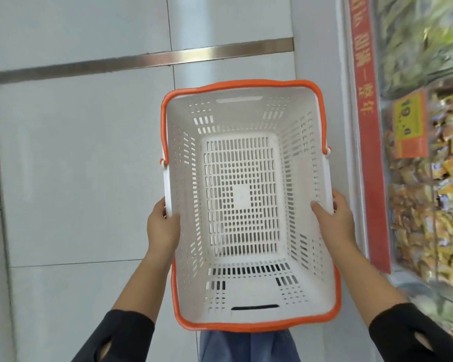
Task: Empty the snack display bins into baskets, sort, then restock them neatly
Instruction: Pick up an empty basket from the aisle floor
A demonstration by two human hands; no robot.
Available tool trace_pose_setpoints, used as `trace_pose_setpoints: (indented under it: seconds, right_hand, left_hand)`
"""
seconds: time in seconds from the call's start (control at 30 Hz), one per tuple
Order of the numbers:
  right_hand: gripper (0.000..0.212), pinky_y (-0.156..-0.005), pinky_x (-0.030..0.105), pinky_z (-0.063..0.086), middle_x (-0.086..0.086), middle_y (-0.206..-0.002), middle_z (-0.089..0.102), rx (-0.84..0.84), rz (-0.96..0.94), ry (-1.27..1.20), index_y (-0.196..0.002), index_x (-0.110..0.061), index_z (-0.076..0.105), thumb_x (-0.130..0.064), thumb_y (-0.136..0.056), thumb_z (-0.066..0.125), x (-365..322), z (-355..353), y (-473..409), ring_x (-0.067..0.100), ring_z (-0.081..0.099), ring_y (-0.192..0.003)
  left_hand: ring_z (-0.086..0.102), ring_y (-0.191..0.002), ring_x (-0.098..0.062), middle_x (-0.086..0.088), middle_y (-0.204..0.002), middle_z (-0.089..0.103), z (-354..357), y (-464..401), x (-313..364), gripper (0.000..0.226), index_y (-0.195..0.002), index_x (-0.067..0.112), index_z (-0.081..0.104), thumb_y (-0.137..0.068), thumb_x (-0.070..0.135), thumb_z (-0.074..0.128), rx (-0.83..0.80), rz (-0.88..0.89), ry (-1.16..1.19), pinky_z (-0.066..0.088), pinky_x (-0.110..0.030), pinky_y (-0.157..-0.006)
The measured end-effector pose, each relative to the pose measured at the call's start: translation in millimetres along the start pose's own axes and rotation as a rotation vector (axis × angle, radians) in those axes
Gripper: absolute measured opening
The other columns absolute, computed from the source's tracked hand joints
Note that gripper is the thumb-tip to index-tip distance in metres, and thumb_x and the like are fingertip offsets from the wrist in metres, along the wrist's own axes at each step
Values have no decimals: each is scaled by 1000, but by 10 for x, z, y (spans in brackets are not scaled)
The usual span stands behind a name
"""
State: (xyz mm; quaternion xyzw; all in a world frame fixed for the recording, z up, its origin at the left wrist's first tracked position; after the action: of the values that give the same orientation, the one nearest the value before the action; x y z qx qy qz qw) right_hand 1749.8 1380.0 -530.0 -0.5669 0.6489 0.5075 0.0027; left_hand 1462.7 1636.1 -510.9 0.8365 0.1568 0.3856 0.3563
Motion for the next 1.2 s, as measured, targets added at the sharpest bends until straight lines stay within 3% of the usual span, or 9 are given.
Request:
trace_pose_setpoints:
  seconds: [0.1, 0.17, 0.3, 0.5, 0.6, 0.77, 0.93, 1.07, 1.2]
  right_hand:
    - [49, -99, 34, 42, -5, -125, 53, -50, -58, -7, -142, -19, 44, -17, -95, 58, -864, -326, 374, 16, 52, -116]
    - [49, -99, 33, 40, -3, -126, 52, -84, -76, -6, -142, -16, 44, -15, -95, 58, -1417, -557, 580, 16, 50, -117]
    - [56, -100, 53, 46, 3, -140, 51, -97, -133, 25, -144, -26, 41, -29, -92, 61, -2473, -953, 888, 29, 51, -125]
    - [45, -96, 43, 48, 2, -130, 58, -41, -229, -23, -141, -17, 47, -19, -97, 56, -3976, -1205, 1025, 29, 57, -116]
    - [44, -94, 43, 50, 1, -131, 59, -17, -253, -47, -140, -20, 48, -19, -97, 56, -4671, -1147, 788, 27, 59, -111]
    - [49, -96, 43, 48, 2, -134, 56, 37, -269, -71, -143, -18, 45, -17, -95, 57, -5918, -1106, 308, 28, 57, -116]
    - [47, -95, 42, 49, -2, -125, 59, 12, -301, -109, -140, -17, 48, -14, -95, 57, -7072, -1044, -331, 22, 59, -108]
    - [51, -95, 51, 51, -1, -134, 56, 0, -287, -122, -142, -23, 45, -21, -93, 59, -7867, -943, -1046, 27, 60, -112]
    - [51, -92, 45, 52, 3, -132, 59, -32, -284, -130, -143, -19, 45, -16, -94, 58, -8697, -883, -1803, 27, 61, -107]
  left_hand:
    - [65, -79, -22, 0, -87, 67, -432, 468, 743, 29, -96, 24, 64, -89, 0, 50, 40, 28, 10, 57, -40, -75]
    - [67, -82, -24, -2, -90, 69, -694, 746, 1237, 29, -104, 18, 67, -88, 0, 51, 71, 49, 10, 58, -39, -75]
    - [66, -94, -21, -1, -101, 69, -1113, 1155, 2268, 31, -118, 12, 62, -88, 5, 54, 123, 136, 53, 55, -39, -85]
    - [65, -89, -17, 0, -99, 68, -1428, 1140, 3636, 29, -118, 11, 62, -90, 9, 54, 113, 229, 91, 52, -29, -73]
    - [64, -86, -15, 3, -95, 67, -1517, 844, 4275, 26, -115, 11, 63, -90, 9, 55, 118, 253, 103, 49, -25, -67]
    - [64, -98, -24, -1, -103, 67, -1566, 322, 5424, 26, -119, 12, 62, -95, 13, 51, 140, 256, 121, 53, -41, -87]
    - [63, -97, -23, -1, -106, 67, -1484, -228, 6629, 29, -122, 13, 59, -95, 17, 52, 153, 285, 111, 53, -47, -90]
    - [63, -94, -22, -2, -106, 67, -1272, -756, 7546, 29, -123, 13, 58, -95, 13, 51, 168, 292, 122, 54, -43, -86]
    - [64, -95, -24, -4, -107, 67, -1059, -1210, 8421, 30, -122, 12, 59, -93, 8, 49, 194, 274, 161, 54, -40, -84]
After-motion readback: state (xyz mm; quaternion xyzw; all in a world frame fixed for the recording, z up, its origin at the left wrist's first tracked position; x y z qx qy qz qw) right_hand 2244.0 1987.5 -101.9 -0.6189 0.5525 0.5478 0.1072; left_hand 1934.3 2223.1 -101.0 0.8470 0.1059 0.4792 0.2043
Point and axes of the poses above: each hand's wrist, its own y-axis away from the middle knuckle, its own z-axis out of the palm, x = y × z, the point moved 9 cm from there along -y, towards the middle knuckle
